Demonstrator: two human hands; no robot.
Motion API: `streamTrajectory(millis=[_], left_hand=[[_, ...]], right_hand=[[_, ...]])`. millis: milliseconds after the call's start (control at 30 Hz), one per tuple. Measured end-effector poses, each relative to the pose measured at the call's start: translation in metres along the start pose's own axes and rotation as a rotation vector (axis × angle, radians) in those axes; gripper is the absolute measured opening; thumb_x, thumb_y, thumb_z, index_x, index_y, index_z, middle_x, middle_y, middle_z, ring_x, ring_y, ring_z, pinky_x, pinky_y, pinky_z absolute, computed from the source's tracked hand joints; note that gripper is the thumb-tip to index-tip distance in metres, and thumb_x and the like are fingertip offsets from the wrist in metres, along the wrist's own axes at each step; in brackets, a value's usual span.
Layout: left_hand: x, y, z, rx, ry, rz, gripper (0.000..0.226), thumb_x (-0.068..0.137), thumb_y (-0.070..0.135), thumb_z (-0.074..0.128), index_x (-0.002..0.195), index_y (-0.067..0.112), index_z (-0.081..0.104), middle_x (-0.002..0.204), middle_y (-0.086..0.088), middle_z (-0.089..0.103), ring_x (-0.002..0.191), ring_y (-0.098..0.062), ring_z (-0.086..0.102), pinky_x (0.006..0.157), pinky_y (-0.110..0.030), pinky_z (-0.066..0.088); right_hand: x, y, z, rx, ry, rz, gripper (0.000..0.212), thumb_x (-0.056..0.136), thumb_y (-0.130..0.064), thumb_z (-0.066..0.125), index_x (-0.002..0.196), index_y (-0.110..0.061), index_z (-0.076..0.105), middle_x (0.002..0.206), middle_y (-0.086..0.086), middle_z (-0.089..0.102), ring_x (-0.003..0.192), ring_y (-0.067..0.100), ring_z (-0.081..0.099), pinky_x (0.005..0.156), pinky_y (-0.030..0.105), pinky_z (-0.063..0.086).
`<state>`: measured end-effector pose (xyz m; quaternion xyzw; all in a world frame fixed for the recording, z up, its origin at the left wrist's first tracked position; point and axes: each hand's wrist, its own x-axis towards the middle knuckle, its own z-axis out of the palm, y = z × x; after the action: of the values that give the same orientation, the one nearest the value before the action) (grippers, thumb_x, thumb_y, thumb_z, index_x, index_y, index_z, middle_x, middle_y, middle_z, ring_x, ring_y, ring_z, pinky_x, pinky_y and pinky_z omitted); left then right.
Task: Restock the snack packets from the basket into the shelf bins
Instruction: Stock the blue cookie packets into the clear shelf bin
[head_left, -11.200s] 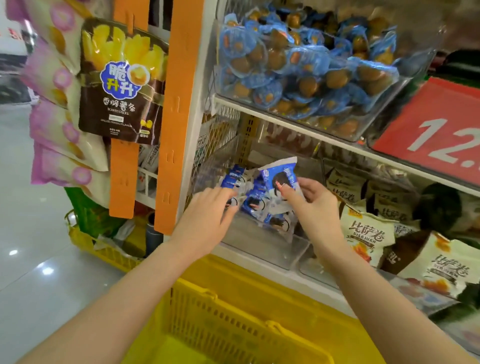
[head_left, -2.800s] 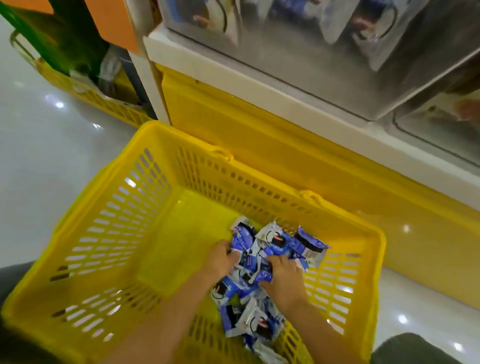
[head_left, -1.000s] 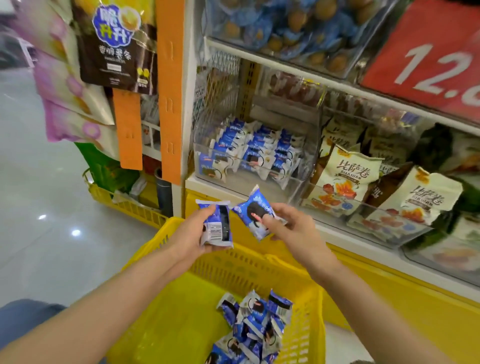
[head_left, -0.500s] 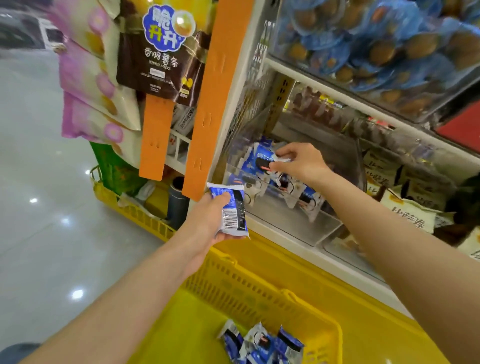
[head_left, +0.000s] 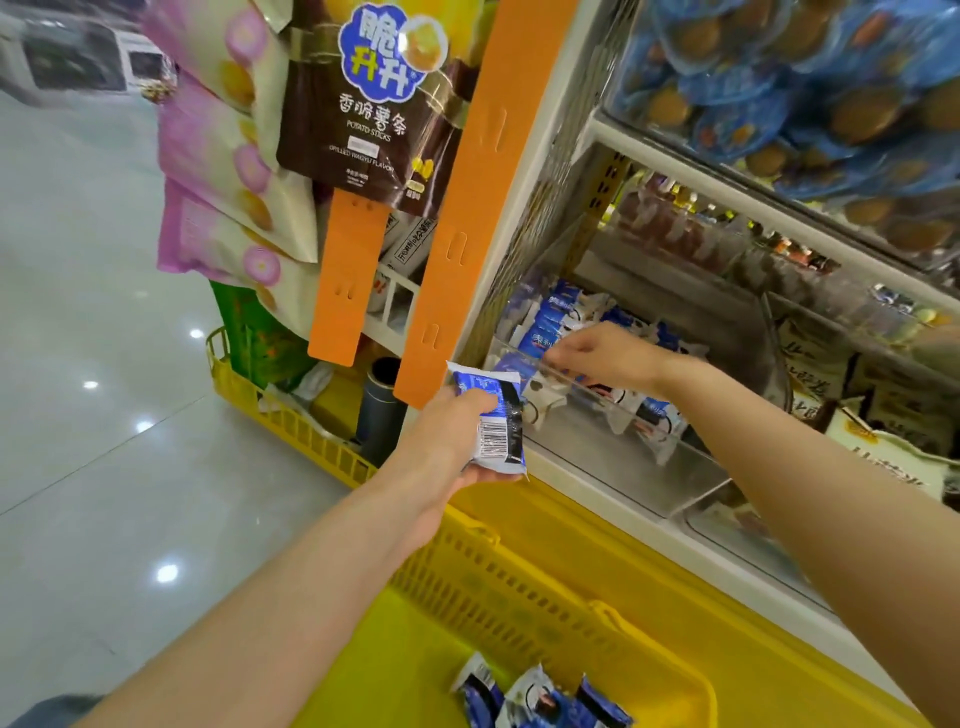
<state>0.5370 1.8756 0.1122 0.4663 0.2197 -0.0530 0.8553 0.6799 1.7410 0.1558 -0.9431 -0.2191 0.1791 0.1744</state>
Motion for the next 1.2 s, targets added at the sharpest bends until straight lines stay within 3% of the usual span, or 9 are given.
streamTrajectory(millis=[67, 200, 300, 467, 600, 700, 800, 1000, 1200], left_hand=[[-0.002, -0.002, 0.000, 0.004, -0.016, 0.012, 0.011, 0.092, 0.006, 0.049, 0.090, 0.017, 0.048, 0.083, -0.012, 0.060, 0.069, -0.024, 0.062, 0.052, -0.038, 0.056], [-0.007, -0.007, -0.002, 0.115, -0.061, 0.117, 0.019, 0.090, 0.008, 0.057, 0.107, 0.014, 0.054, 0.092, -0.006, 0.066, 0.071, -0.015, 0.068, 0.056, -0.028, 0.058], [-0.012, -0.011, 0.002, 0.136, -0.140, 0.187, 0.023, 0.091, 0.012, 0.056, 0.114, 0.012, 0.057, 0.095, -0.005, 0.070, 0.076, -0.011, 0.070, 0.062, -0.027, 0.058], [-0.026, -0.014, 0.014, 0.094, -0.212, 0.185, 0.024, 0.098, 0.019, 0.043, 0.118, 0.019, 0.056, 0.106, -0.004, 0.068, 0.088, -0.012, 0.069, 0.067, -0.025, 0.055], [-0.034, -0.018, 0.021, 0.389, -0.138, 0.342, 0.019, 0.098, 0.023, 0.044, 0.102, 0.033, 0.060, 0.104, 0.007, 0.064, 0.092, -0.004, 0.058, 0.071, -0.022, 0.044], [-0.039, -0.018, 0.026, 0.402, -0.128, 0.314, 0.020, 0.097, 0.028, 0.044, 0.110, 0.025, 0.059, 0.104, 0.005, 0.064, 0.094, -0.007, 0.057, 0.081, -0.027, 0.047], [-0.046, -0.015, 0.031, 0.115, -0.219, 0.200, 0.039, 0.097, 0.040, 0.036, 0.113, 0.014, 0.060, 0.106, -0.010, 0.068, 0.097, -0.023, 0.065, 0.088, -0.040, 0.051], [-0.042, -0.018, 0.031, 0.250, -0.202, 0.317, 0.022, 0.095, 0.016, 0.050, 0.114, 0.013, 0.060, 0.108, -0.006, 0.067, 0.093, -0.016, 0.067, 0.081, -0.033, 0.057], [-0.033, -0.019, 0.036, 0.339, -0.306, 0.448, 0.017, 0.091, 0.014, 0.055, 0.105, 0.023, 0.057, 0.104, -0.001, 0.066, 0.088, -0.008, 0.068, 0.069, -0.021, 0.056]], right_hand=[[-0.008, -0.002, 0.000, 0.037, 0.211, 0.000, 0.033, 0.098, -0.031, 0.044, 0.104, -0.004, 0.064, 0.106, 0.017, 0.064, 0.101, 0.030, 0.059, 0.086, 0.036, 0.046], [-0.049, -0.019, 0.015, 0.265, 0.669, -0.198, 0.017, 0.097, -0.023, 0.046, 0.103, -0.019, 0.061, 0.090, 0.003, 0.065, 0.080, 0.015, 0.059, 0.063, 0.015, 0.043], [-0.083, -0.025, 0.036, 0.278, 0.584, -0.232, 0.012, 0.096, -0.026, 0.047, 0.104, -0.026, 0.055, 0.088, -0.013, 0.060, 0.073, 0.003, 0.056, 0.062, 0.011, 0.043], [-0.116, -0.027, 0.057, 0.532, 0.350, -0.092, 0.040, 0.092, -0.030, 0.054, 0.129, -0.023, 0.042, 0.109, -0.016, 0.054, 0.091, -0.001, 0.060, 0.079, 0.021, 0.053], [-0.132, -0.026, 0.054, 0.383, 0.508, -0.142, 0.022, 0.081, -0.027, 0.070, 0.098, -0.032, 0.057, 0.087, -0.023, 0.060, 0.083, -0.011, 0.059, 0.075, 0.009, 0.050], [-0.144, -0.023, 0.054, -0.067, 0.689, -0.180, 0.029, 0.082, -0.030, 0.068, 0.109, -0.030, 0.059, 0.100, -0.018, 0.062, 0.091, -0.001, 0.058, 0.075, 0.021, 0.049], [-0.150, -0.020, 0.058, -0.278, 0.650, -0.289, 0.035, 0.087, -0.025, 0.062, 0.121, -0.023, 0.057, 0.116, -0.004, 0.056, 0.108, 0.014, 0.052, 0.084, 0.029, 0.047], [-0.170, -0.011, 0.056, -0.276, 0.611, -0.520, 0.018, 0.088, -0.014, 0.062, 0.106, -0.015, 0.067, 0.103, 0.000, 0.065, 0.096, 0.016, 0.062, 0.079, 0.030, 0.054], [-0.160, 0.001, 0.024, -0.008, 0.597, -0.229, 0.036, 0.088, -0.034, 0.057, 0.123, -0.029, 0.053, 0.109, -0.023, 0.047, 0.101, -0.009, 0.045, 0.088, 0.010, 0.036]])
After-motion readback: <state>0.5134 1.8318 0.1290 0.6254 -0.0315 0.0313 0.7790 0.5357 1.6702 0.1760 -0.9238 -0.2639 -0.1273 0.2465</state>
